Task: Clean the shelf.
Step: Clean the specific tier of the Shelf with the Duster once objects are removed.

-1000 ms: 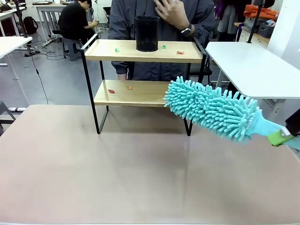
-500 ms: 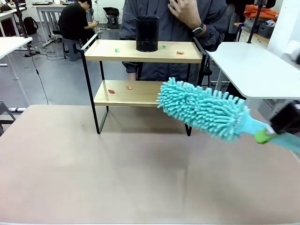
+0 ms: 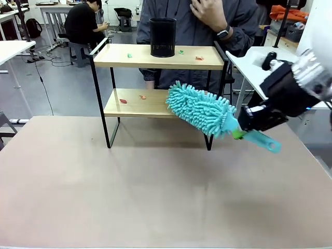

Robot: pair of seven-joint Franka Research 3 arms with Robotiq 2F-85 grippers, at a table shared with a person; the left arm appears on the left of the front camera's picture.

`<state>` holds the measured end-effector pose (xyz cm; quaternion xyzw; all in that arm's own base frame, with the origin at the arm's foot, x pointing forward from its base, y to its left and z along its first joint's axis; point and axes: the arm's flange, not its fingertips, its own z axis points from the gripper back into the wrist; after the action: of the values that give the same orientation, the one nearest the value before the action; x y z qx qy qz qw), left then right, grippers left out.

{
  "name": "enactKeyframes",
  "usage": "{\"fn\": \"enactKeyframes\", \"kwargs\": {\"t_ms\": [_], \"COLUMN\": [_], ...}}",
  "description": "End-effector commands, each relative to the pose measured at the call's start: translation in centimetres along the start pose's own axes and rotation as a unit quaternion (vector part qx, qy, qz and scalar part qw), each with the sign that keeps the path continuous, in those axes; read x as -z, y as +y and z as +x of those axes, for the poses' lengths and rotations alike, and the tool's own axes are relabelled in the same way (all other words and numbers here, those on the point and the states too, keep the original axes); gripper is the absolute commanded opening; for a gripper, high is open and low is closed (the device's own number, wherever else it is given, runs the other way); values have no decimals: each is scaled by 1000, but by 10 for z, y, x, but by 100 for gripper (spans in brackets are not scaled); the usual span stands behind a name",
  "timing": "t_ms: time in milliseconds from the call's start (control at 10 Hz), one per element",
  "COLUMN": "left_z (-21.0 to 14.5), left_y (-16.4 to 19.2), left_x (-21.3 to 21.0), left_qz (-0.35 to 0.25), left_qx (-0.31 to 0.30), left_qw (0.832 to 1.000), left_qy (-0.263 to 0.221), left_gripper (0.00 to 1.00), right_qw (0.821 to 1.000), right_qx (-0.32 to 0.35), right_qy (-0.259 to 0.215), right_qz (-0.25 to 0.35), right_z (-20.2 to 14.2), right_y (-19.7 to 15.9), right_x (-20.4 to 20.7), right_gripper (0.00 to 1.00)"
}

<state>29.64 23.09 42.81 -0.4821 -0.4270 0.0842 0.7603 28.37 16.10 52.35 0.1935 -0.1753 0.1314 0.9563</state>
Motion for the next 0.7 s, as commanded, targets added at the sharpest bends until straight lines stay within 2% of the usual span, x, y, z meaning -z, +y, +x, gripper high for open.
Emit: {"fn": "enactKeyframes", "kwargs": {"t_ms": [0,300,600], "left_z": [-2,-2,-2], "left_y": [0,0,0], "left_x": [3,3,3], "left_qz": [-9,-9,-9], "left_qx": [10,10,10], "left_qw": [1000,1000,1000], "left_qy": [-12,-12,-12], "left_gripper": [100,100,100], "right_qw": [999,993,986], "right_qx": [36,88,103], "right_qy": [-15,-71,-124], "right_qz": [-19,-39,-40], "right_z": [25,45,60], "right_y": [5,6,4], "right_x": [9,25,32], "right_gripper": [13,13,13]}}
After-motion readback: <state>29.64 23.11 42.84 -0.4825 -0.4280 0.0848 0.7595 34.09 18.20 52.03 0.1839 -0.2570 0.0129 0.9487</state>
